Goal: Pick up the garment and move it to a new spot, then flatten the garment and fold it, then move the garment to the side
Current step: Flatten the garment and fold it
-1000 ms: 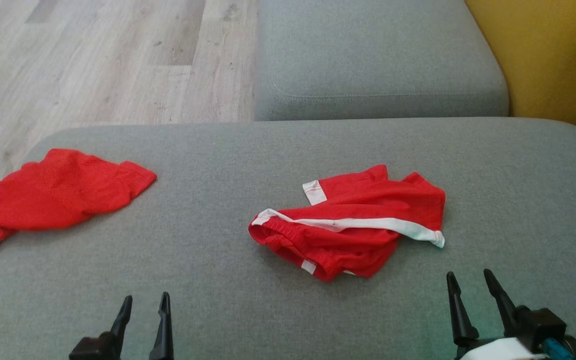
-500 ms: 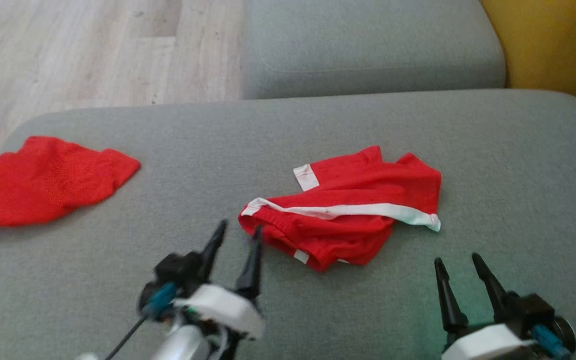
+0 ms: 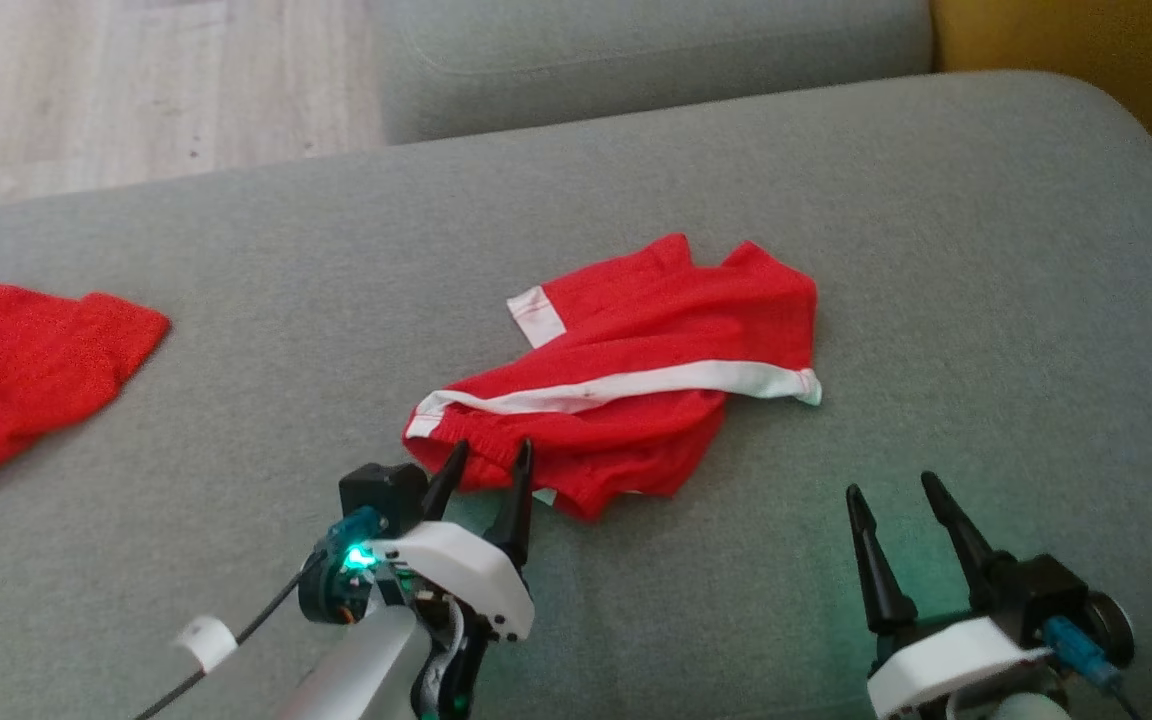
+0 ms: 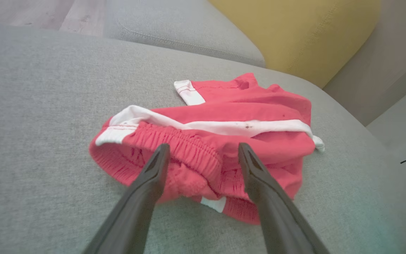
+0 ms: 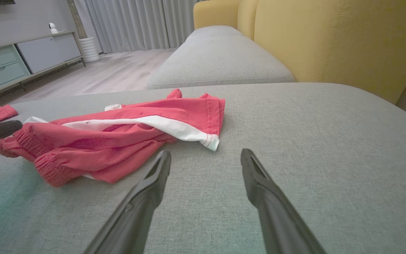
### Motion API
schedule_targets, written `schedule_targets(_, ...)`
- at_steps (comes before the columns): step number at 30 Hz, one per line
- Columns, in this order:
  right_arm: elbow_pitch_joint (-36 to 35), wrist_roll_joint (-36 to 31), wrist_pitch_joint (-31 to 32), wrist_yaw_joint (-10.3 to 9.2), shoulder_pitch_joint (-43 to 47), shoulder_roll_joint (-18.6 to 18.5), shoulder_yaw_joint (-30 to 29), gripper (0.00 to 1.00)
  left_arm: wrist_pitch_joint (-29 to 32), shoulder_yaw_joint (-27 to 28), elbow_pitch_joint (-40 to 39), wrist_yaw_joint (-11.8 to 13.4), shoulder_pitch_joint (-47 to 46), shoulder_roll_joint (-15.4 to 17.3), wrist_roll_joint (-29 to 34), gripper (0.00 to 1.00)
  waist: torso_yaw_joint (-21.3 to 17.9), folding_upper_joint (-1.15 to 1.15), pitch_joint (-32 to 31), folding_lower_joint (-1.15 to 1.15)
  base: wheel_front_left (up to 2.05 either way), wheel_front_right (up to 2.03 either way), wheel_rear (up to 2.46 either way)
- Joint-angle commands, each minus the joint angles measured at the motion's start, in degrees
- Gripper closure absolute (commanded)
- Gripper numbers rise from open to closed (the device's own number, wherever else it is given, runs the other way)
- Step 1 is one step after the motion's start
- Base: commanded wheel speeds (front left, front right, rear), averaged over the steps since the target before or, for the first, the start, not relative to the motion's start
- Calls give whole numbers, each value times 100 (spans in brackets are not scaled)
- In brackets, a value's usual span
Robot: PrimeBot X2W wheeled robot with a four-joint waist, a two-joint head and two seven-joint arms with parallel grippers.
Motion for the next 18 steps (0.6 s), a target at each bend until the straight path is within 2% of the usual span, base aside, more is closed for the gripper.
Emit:
schedule_targets(1,-180,-16,-14,43,-300,-38,149,0,-68,157,-15,-33,-347,-5,-61,0,-120,0,116,-1,0,0,0)
schedule_targets(8,-112,41,-58,43,-416,-38,195,0,-196,230,513,8,-589,-34,-255,0,-292,0,258,-1,0,0,0)
schedule_targets(18,-24,56,-114,43,-453,-38,138,0,-395,292,712,84,-397,-50,-668,0,-315,0,290,-1,0,0,0)
